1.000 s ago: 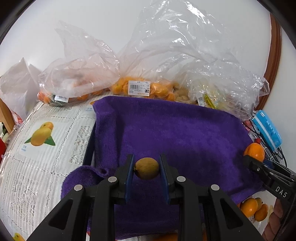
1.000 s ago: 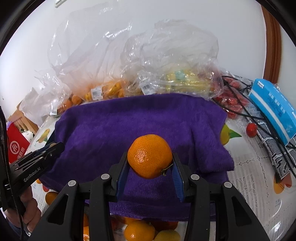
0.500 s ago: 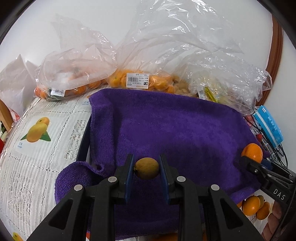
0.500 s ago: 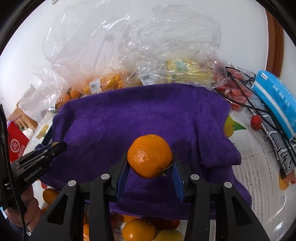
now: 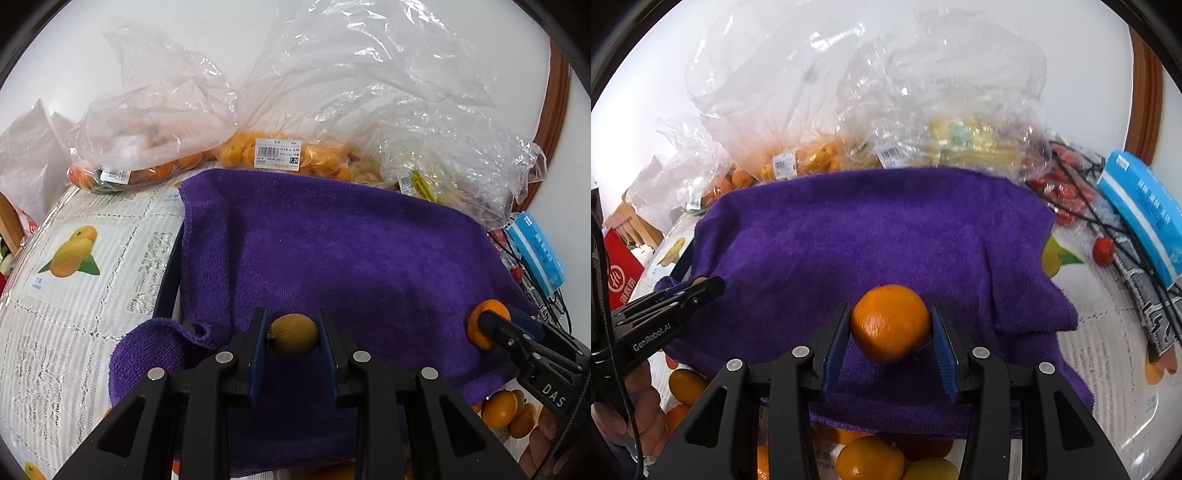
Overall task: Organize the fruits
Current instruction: 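Open the right tool to drop the orange while the left tool releases the kiwi onto the towel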
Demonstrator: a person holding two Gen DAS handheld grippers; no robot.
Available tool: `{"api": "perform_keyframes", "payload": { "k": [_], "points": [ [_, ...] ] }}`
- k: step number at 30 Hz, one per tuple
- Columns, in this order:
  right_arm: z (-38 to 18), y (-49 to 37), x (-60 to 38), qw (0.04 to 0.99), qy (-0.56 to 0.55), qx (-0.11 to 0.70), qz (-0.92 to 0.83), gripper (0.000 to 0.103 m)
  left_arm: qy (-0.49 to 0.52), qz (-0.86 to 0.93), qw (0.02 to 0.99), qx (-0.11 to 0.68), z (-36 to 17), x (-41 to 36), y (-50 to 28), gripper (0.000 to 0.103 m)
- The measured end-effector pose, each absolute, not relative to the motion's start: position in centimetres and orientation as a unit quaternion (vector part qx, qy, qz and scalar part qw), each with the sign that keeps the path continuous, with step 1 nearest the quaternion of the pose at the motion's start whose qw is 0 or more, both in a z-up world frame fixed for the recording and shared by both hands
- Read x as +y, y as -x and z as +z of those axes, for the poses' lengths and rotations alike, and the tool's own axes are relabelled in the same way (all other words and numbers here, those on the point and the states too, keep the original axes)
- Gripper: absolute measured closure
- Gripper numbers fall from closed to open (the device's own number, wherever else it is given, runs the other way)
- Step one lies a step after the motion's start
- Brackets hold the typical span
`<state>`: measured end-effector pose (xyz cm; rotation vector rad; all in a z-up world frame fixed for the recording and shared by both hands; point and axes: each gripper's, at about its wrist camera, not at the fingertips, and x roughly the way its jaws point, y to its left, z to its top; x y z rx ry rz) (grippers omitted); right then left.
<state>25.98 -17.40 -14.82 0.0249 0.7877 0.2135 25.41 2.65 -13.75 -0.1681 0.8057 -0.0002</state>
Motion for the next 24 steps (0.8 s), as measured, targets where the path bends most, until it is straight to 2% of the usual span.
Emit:
{"api": "perform_keyframes", "payload": {
  "k": [2,4,6,7,8,13,24],
  "points": [
    [-14.3,-25.7,-17.3,0.923,-0.006,0.370,0.104,0.058,0.087,-0.003,0.917,0.388,-13.6,2.8,-25.3,0.078],
    [-13.9,-25.4,-17.3,0.928,-0.002,0.359,0.102,0.048,0.096,-0.008,0.919,0.382,-13.3,3.0,-25.0,0.076],
    [-13.5,-25.3,-17.5,0.930,-0.003,0.353,0.098,0.040,0.101,-0.012,0.922,0.372,-12.9,3.2,-24.8,0.063],
    [-13.4,-25.2,-17.6,0.931,-0.007,0.351,0.098,0.040,0.101,-0.010,0.925,0.365,-12.7,3.2,-24.6,0.053],
    [-13.3,-25.2,-17.7,0.931,-0.011,0.350,0.100,0.040,0.100,-0.009,0.927,0.360,-12.5,3.2,-24.5,0.050],
    [-13.5,-25.2,-17.9,0.931,-0.014,0.353,0.094,0.039,0.091,-0.004,0.932,0.351,-12.1,3.0,-24.2,0.047],
    [-13.0,-24.7,-18.0,0.943,-0.008,0.326,0.071,0.040,0.049,0.015,0.947,0.317,-11.6,1.9,-23.6,0.047]
  ]
}}
